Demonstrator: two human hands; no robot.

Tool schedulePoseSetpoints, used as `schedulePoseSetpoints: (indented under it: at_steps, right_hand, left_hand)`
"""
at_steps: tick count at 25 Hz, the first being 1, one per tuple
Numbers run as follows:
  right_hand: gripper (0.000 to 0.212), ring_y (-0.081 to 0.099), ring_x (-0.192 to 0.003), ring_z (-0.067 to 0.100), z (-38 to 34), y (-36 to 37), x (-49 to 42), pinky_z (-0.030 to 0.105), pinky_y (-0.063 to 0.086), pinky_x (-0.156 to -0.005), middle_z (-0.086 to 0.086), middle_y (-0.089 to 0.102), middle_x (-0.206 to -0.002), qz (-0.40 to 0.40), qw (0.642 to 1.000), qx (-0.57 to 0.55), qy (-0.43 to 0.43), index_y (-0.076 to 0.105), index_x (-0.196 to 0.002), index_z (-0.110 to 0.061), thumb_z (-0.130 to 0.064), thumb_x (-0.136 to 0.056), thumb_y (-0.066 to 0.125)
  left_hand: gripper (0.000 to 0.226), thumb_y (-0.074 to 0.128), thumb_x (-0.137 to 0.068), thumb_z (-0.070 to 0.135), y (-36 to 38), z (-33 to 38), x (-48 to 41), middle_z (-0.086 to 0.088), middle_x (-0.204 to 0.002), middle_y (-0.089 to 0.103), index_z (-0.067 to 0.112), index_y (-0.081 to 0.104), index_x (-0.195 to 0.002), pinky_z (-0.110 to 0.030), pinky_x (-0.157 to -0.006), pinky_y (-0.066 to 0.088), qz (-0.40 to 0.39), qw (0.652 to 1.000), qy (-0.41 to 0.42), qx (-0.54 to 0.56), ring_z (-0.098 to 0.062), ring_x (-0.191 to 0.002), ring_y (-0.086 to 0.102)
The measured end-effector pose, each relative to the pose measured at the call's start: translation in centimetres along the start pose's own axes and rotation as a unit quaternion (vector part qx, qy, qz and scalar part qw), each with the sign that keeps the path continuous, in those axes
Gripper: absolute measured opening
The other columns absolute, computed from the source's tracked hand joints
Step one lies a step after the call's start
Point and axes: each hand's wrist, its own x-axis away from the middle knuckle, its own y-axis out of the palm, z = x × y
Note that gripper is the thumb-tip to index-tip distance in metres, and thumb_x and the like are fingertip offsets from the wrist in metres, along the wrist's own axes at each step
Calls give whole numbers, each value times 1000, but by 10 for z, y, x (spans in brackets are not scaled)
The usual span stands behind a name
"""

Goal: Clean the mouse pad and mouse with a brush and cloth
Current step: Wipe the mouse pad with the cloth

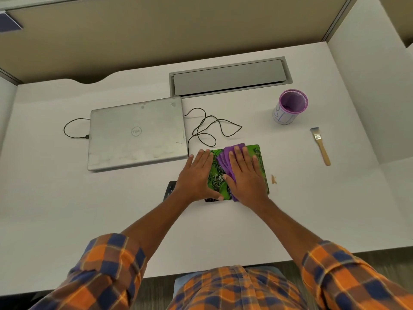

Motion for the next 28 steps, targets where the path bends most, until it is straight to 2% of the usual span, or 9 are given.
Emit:
schedulePoseSetpoints:
  at_steps: [3, 7, 13, 19, 25, 28]
  right_hand:
    - [78, -1, -169, 33, 2, 6, -3, 55, 10, -136, 11, 5, -182, -1, 999, 32, -15, 11, -174, -14, -54, -113, 40]
    - [69, 0, -169, 31, 2, 11, -5, 55, 14, -135, 11, 7, -182, -12, 1000, 21, 3, 13, -173, -13, -41, -116, 40]
    - [65, 5, -168, 32, 1, 12, -8, 53, 15, -136, 13, 12, -181, -18, 1000, 9, 16, 17, -171, -8, -32, -116, 41]
    - [63, 4, -168, 35, 7, 8, -20, 51, 15, -136, 18, 12, -180, 2, 996, -4, 87, 15, -170, 0, -26, -118, 38]
    - [59, 24, -163, 44, -6, 17, 19, 59, 30, -131, 26, 31, -172, 58, 995, -35, 80, 34, -163, 8, -14, -112, 56]
    - [59, 26, -162, 43, -9, 22, 46, 58, 31, -131, 26, 33, -172, 50, 997, -22, 59, 36, -162, 8, -14, -112, 57]
  left_hand:
    - [151, 74, -68, 90, 1, 0, -8, -10, -181, -1, 9, -2, -171, -52, -136, 0, -28, 999, 16, -19, -27, -168, -8]
    - [149, 72, -69, 90, 2, 2, -13, -12, -181, 2, 9, -1, -171, -54, -135, 1, -31, 999, 19, -35, -28, -168, -4]
    - [147, 76, -63, 90, -2, 11, -22, -12, -176, 19, 11, 11, -169, -58, -134, 6, -17, 998, 1, -67, -31, -165, 15]
    - [146, 80, -59, 88, -7, 23, -28, -14, -170, 26, 8, 19, -165, -63, -132, 7, -31, 992, -23, -120, -33, -162, 19]
    - [147, 83, -55, 87, -15, 32, -30, -16, -167, 28, 6, 23, -163, -66, -131, 8, -50, 988, -42, -140, -34, -161, 21]
    - [149, 83, -55, 86, -16, 33, -31, -16, -168, 26, 6, 20, -163, -67, -130, 9, -60, 987, -44, -144, -34, -161, 21]
